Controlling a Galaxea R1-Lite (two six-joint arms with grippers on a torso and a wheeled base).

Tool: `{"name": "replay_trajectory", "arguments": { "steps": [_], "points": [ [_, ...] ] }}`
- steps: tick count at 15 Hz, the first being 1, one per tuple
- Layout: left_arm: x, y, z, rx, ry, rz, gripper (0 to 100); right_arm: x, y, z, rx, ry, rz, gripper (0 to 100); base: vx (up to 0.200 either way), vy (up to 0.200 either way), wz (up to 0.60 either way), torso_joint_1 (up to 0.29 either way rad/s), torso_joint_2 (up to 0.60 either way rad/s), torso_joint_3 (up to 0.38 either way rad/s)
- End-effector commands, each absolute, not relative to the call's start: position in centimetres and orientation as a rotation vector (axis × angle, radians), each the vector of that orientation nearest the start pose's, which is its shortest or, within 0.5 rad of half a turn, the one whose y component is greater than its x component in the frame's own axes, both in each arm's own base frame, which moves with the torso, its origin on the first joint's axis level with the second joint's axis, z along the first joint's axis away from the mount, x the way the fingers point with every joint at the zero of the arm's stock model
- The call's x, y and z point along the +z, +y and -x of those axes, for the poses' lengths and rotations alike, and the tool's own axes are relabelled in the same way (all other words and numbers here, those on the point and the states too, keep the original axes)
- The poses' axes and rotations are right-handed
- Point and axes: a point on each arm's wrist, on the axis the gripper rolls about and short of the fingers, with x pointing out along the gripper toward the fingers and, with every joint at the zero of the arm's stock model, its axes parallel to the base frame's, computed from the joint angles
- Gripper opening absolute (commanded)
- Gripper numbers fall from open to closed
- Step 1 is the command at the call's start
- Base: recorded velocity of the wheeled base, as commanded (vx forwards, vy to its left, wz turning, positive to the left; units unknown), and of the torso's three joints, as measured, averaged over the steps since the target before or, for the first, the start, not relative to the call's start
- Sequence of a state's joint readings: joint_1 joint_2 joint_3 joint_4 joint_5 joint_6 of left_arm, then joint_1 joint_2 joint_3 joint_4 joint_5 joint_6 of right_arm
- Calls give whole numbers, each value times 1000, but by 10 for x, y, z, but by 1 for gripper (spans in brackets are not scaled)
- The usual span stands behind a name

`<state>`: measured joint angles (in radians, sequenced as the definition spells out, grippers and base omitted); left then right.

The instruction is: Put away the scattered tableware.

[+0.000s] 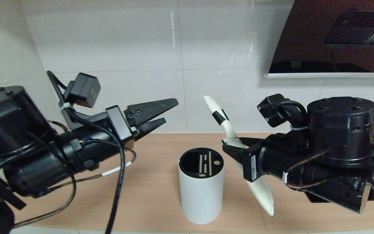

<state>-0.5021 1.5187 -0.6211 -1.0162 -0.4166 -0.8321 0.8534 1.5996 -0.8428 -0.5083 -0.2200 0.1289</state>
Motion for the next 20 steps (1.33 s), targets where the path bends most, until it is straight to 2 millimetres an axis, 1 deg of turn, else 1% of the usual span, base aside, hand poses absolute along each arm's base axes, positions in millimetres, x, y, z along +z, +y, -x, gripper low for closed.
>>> {"name": "replay_trajectory", "arguments": {
  "steps": [1,2,3,5,9,10,13,15,20],
  "points": [
    [194,-158,-223,-939,365,774,100,211,217,-178,660,255,8,0,0,0,0,0,0,0],
    [192,-161,-221,-949,372,774,100,213,218,-172,678,247,6,0,0,0,0,0,0,0],
    [193,-163,-220,-954,373,773,100,218,219,-163,710,232,-1,0,0,0,0,0,0,0],
    [189,-165,-223,-942,378,771,100,221,221,-154,742,221,-6,0,0,0,0,0,0,0],
    [185,-172,-227,-898,371,774,100,216,227,-145,782,236,9,0,0,0,0,0,0,0],
    [185,-173,-226,-902,373,773,100,216,228,-146,783,237,10,0,0,0,0,0,0,0],
    [188,-175,-225,-916,351,777,100,206,235,-149,784,265,28,0,0,0,0,0,0,0],
    [187,-177,-223,-929,348,777,100,203,241,-148,795,277,24,0,0,0,0,0,0,0],
    [177,-182,-227,-894,348,730,100,202,245,-146,805,286,13,0,0,0,0,0,0,0]
  ]
}}
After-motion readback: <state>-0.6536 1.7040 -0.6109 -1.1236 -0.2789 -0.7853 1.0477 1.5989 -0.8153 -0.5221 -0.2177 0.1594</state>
